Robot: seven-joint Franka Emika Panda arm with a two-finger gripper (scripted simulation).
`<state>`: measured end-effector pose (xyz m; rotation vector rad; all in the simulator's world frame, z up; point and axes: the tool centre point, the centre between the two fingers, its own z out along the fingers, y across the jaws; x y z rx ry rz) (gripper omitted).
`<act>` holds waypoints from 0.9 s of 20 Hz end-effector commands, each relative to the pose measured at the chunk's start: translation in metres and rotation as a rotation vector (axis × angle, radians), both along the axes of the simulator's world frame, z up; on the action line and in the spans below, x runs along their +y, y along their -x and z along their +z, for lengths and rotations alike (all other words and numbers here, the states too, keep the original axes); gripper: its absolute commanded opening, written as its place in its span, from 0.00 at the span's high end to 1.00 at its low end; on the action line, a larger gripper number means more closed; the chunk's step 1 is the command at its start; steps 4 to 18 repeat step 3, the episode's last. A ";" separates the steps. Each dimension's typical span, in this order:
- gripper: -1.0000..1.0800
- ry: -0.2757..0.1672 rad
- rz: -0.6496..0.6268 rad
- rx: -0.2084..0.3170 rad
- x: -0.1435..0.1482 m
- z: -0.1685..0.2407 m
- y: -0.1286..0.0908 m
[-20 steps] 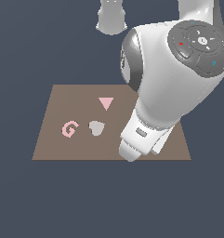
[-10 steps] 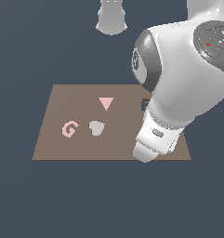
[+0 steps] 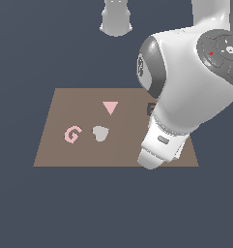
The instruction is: Insert a designated object into the corresponding slot on a board.
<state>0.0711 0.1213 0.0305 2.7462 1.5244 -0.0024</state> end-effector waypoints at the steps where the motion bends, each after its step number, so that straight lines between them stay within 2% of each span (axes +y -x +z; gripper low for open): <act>1: 0.04 0.000 0.000 0.000 0.000 0.000 0.000; 18: 0.04 0.000 0.000 0.000 0.000 0.000 0.000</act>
